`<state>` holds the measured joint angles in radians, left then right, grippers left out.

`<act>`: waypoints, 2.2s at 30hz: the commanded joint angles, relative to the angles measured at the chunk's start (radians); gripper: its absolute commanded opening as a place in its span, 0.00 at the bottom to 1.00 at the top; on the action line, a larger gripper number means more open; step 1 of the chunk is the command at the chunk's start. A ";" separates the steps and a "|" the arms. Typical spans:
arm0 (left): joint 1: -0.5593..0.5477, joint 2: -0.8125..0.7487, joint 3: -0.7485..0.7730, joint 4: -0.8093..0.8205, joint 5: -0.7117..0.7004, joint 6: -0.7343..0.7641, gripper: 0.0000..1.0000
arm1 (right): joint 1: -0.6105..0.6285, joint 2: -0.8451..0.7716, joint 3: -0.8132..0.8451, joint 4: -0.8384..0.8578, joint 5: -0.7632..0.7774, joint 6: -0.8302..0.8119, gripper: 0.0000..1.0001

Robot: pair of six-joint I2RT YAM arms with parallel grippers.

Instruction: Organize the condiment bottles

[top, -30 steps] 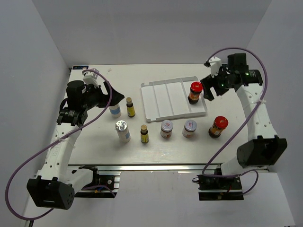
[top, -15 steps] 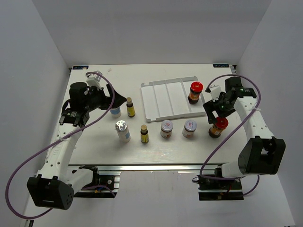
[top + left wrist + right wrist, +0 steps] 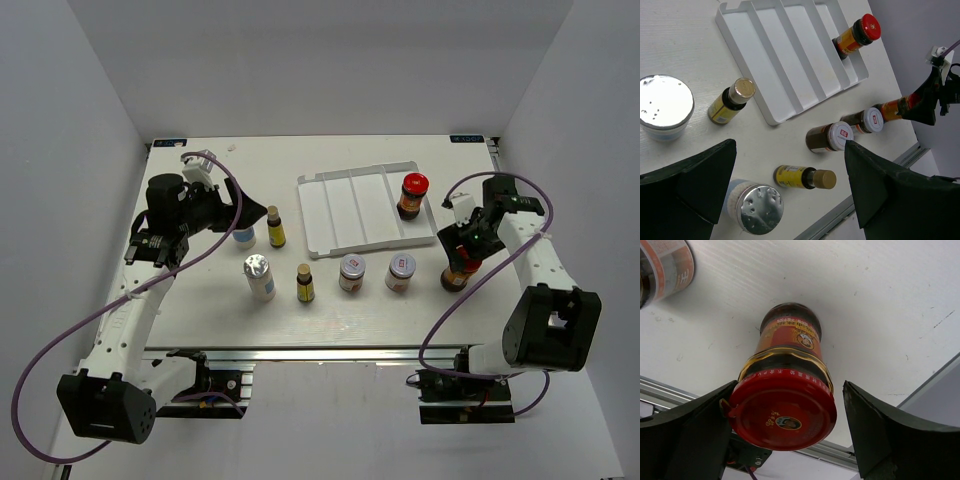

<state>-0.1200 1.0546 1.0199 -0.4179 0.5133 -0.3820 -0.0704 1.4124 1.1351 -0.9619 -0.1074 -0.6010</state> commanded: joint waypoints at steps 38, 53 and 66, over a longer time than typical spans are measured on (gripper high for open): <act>-0.006 -0.018 0.048 -0.025 0.004 0.006 0.98 | -0.014 0.226 0.488 -0.081 -0.230 0.038 0.00; -0.006 -0.008 0.066 -0.038 -0.009 0.009 0.98 | 0.069 0.372 0.715 -0.074 -0.209 0.072 0.00; -0.009 -0.004 0.080 -0.047 -0.013 0.009 0.98 | 0.175 0.470 0.677 0.074 -0.114 0.081 0.00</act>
<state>-0.1219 1.0595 1.0611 -0.4622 0.5041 -0.3820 0.0914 1.9198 1.8011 -0.9966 -0.2409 -0.5308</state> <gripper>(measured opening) 0.982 0.731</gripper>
